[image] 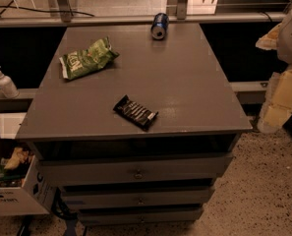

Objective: Pick pepsi can

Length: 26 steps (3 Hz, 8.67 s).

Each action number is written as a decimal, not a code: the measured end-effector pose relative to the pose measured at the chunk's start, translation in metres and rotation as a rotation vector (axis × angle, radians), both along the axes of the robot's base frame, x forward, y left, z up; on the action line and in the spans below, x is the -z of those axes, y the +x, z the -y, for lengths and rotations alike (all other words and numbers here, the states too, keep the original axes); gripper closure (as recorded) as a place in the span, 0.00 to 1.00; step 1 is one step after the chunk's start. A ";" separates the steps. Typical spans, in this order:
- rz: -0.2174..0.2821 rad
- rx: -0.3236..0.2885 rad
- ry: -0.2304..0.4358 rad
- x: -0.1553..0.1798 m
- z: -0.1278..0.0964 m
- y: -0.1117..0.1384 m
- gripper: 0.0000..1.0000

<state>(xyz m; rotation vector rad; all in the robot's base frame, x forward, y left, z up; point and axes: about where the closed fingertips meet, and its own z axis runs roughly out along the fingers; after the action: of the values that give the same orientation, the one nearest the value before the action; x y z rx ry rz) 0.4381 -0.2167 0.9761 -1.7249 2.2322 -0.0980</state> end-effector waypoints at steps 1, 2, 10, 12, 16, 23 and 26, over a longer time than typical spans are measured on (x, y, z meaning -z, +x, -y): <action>0.000 0.000 0.000 0.000 0.000 0.000 0.00; 0.003 -0.014 0.013 0.000 -0.001 0.003 0.00; 0.357 0.251 0.600 0.058 -0.074 0.302 0.00; 0.404 0.346 0.804 0.065 -0.114 0.364 0.00; 0.470 0.445 0.842 0.096 -0.111 0.412 0.00; 0.622 0.624 0.954 0.131 -0.125 0.532 0.00; 0.635 0.675 0.954 0.137 -0.132 0.548 0.60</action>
Offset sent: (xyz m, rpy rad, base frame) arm 0.0070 0.0017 -0.0062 0.0311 0.0172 0.0347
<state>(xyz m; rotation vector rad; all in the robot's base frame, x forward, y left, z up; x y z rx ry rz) 0.9863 -0.0844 0.8390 -0.3461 1.7811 0.2100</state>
